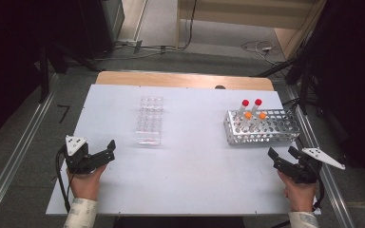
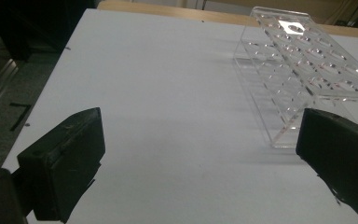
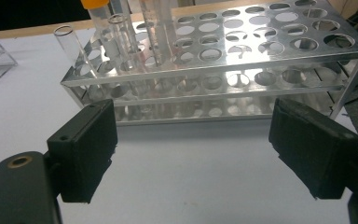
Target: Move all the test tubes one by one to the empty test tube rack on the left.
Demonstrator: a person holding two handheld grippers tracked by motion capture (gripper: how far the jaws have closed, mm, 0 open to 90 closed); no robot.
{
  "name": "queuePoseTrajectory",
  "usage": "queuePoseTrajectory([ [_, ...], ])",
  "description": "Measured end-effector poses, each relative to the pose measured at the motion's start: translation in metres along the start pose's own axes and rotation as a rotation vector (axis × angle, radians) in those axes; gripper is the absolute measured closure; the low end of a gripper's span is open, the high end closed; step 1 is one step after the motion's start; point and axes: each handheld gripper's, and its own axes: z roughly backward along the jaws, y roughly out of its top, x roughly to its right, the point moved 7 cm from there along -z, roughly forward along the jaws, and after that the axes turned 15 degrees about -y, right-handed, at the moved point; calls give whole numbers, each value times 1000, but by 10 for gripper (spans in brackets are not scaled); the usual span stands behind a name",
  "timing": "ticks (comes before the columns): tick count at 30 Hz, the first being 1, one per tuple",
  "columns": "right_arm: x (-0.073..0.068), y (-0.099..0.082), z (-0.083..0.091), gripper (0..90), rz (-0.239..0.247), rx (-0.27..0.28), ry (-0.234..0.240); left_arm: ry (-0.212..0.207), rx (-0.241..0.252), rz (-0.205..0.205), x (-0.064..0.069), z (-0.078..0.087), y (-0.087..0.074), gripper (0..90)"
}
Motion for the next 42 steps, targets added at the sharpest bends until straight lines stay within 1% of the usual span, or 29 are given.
queuePoseTrajectory([
  [2, 1, 0, -1, 147, -6, -1, -4, -2, -1, -1, 0, 0, 0, 20],
  [4, 1, 0, 0, 152, -4, 3, -7, -5, 6, -13, 1, -1, 1, 20],
  [7, 0, 1, 0, 161, 0, 9, -4, -11, 3, -18, 2, -2, 0, 19],
  [9, -5, 1, 0, 166, 22, 7, 17, -15, -1, -26, 4, -4, 0, 19],
  [11, -10, 1, 0, 181, 46, 11, 25, -17, -1, -26, 4, -4, -1, 20],
  [12, -12, 1, -1, 183, 55, 12, 27, -11, -1, -32, 5, -3, -1, 20],
  [15, -18, 1, -3, 185, 74, 7, 37, -7, 3, -35, 5, -3, -1, 20],
  [16, -18, 1, -3, 185, 74, 7, 37, -5, 4, -35, 5, -3, -1, 20],
  [17, -22, 1, -4, 186, 84, 5, 41, -5, 5, -34, 4, -3, -1, 20],
  [18, -22, 1, -4, 186, 84, 5, 41, -4, 5, -33, 4, -4, -1, 20],
  [19, -25, 1, -4, 190, 99, 10, 46, -4, 1, -34, 4, -4, -2, 20],
  [21, -27, 1, -4, 192, 111, 12, 45, -4, -1, -34, 4, -5, -2, 20],
  [27, -31, 0, -6, 210, 107, 7, 63, -1, -6, -33, 4, -6, -3, 20],
  [30, -36, 1, -6, 221, 117, 11, 78, 3, -2, -32, 4, -6, -2, 22],
  [34, -43, 1, -9, 244, 139, 11, 84, 9, 9, -22, 2, -6, -2, 23],
  [35, -43, 1, -9, 244, 139, 11, 84, 9, 9, -22, 2, -6, -2, 23],
  [37, -50, 3, -13, 262, 149, 15, 93, 9, 7, -24, 2, -6, -2, 23],
  [38, -50, 3, -13, 262, 149, 15, 93, 9, 5, -25, 2, -6, -3, 23],
  [39, -52, 5, -15, 294, 153, 17, 89, 8, 4, -26, 3, -7, -3, 23],
  [42, -53, 8, -19, 347, 146, 29, 78, 9, 1, -31, 4, -7, -3, 23],
])
